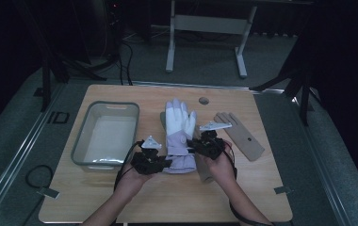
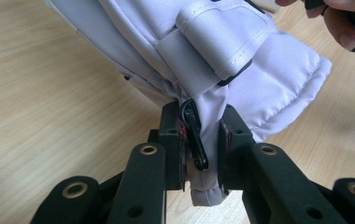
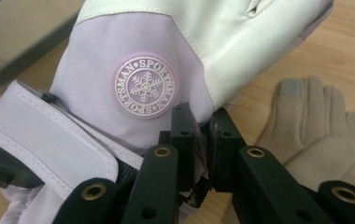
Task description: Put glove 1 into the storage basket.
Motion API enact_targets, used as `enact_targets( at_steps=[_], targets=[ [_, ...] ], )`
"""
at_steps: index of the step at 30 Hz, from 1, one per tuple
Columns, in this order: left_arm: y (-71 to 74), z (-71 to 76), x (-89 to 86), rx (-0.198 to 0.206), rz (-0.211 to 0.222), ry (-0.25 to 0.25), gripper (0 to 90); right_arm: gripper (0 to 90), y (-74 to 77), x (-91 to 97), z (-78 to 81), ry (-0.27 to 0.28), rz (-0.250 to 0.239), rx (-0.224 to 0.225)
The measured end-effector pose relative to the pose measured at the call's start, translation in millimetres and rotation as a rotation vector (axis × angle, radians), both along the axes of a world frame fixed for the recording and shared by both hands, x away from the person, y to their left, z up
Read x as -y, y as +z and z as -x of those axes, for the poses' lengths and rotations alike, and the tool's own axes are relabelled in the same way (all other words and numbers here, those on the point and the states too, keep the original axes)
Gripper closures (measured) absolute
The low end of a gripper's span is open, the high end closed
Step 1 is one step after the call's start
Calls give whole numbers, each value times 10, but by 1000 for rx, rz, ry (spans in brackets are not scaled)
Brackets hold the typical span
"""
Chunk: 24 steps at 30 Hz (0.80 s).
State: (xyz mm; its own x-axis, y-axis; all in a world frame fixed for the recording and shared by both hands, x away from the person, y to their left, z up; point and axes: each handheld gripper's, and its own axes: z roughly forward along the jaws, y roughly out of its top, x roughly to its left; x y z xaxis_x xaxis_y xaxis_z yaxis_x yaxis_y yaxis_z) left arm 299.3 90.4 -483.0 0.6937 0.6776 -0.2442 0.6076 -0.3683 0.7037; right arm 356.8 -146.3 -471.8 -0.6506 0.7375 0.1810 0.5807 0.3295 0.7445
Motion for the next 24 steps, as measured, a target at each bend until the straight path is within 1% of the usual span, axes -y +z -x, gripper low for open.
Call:
enact_targets(
  at_steps=[4,5,6,9,11,12,13,15,17,18,22,23,24],
  targets=[
    [96,-13,-101,19,-6,-6,756,829,96,-84,-16,9,-8,13],
    [96,-13,-101,19,-6,-6,757,829,96,-84,-16,9,-8,13],
    [144,-23,-161,26,-4,-8,757,829,154,-139,-29,12,-14,20],
    [220,-31,-261,36,-7,-4,757,829,223,-220,-50,22,-16,31],
    [234,-33,-283,37,-8,-3,757,829,266,-283,-67,32,-16,36],
    [269,-38,-348,42,-9,1,757,829,285,-316,-77,36,-15,37],
    [269,-38,-348,42,-9,1,757,829,285,-316,-77,36,-15,37],
    [314,-50,-449,44,-13,8,757,829,335,-421,-108,45,-16,38],
    [328,-53,-483,46,-16,10,757,829,364,-499,-129,53,-13,42],
    [355,-54,-556,48,-15,17,757,829,382,-548,-138,55,-13,47],
    [401,-54,-720,48,-5,31,756,829,434,-696,-164,71,-17,53],
    [401,-54,-720,48,-5,31,756,829,434,-696,-164,71,-17,53],
    [418,-52,-807,47,-8,36,756,829,463,-796,-177,81,-12,58]
  ],
)
